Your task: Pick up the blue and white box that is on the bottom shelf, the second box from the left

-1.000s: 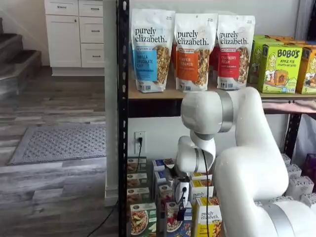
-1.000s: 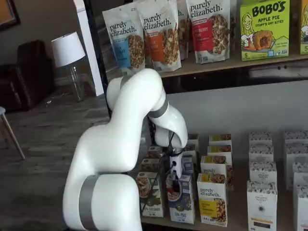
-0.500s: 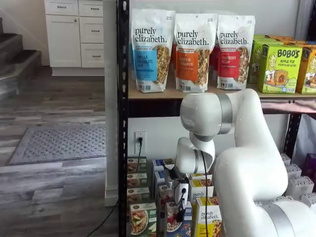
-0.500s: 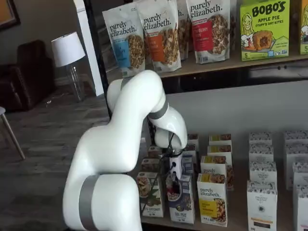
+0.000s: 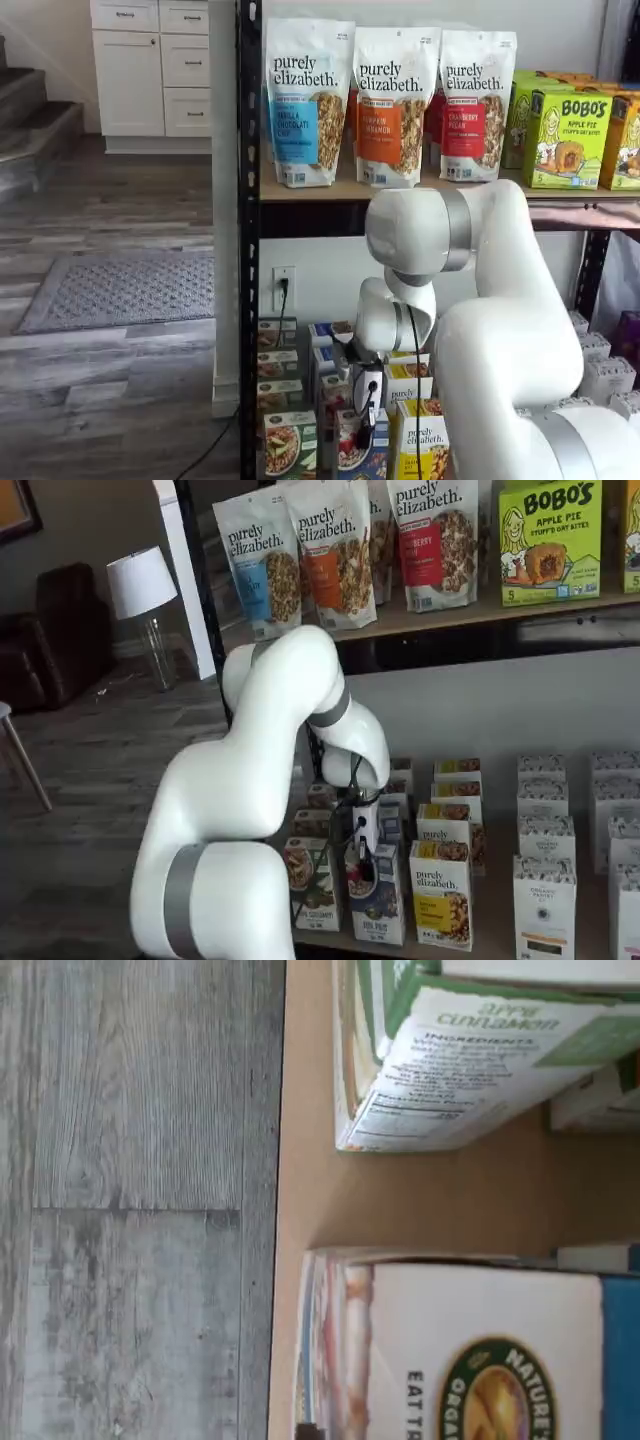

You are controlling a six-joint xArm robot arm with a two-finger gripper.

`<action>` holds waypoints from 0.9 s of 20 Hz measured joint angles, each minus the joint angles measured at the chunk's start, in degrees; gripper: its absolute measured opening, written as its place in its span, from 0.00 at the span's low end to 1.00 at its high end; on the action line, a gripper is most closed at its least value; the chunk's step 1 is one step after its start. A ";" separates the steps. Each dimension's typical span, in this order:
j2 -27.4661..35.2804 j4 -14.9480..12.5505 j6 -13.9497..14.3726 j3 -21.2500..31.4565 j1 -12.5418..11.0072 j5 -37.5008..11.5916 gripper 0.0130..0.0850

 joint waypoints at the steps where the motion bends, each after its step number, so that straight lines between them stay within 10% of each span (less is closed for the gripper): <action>1: 0.00 -0.37 0.34 0.01 0.03 -0.10 0.72; 18: -0.15 -1.28 1.26 0.08 0.14 0.23 0.50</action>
